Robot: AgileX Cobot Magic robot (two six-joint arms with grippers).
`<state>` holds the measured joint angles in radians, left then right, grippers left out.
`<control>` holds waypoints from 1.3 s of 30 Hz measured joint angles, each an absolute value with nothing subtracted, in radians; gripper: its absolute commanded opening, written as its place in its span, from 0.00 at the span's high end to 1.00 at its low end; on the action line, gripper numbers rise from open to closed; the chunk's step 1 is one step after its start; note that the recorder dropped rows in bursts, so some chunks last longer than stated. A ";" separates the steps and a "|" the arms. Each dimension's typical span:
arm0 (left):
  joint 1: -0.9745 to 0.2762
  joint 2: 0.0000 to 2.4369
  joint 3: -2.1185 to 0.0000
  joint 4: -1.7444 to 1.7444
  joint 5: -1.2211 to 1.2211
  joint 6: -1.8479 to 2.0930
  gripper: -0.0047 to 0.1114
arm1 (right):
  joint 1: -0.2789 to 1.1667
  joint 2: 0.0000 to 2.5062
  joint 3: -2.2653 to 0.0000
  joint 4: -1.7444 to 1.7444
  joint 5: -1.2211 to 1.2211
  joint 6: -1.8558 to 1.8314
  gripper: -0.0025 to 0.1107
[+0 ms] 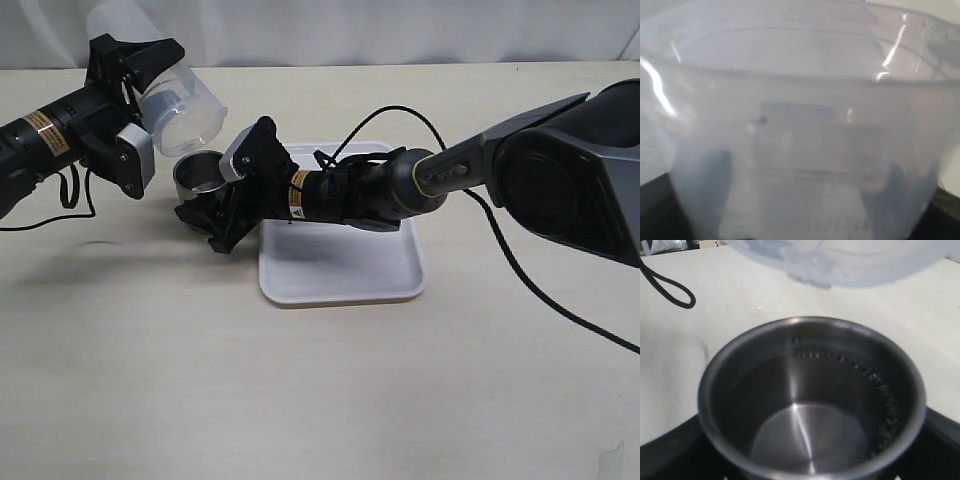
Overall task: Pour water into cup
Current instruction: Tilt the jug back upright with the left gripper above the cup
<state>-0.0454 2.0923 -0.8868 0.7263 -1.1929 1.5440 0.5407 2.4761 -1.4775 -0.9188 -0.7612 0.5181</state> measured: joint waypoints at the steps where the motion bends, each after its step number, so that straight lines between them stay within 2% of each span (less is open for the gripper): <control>1: -0.045 2.092 -0.887 0.726 -1.193 1.544 0.96 | 0.541 2.476 -1.478 -0.919 -0.761 0.518 0.94; 39: -0.045 2.092 -0.887 0.729 -1.195 1.474 0.96 | 0.541 2.476 -1.478 -0.919 -0.761 0.518 0.94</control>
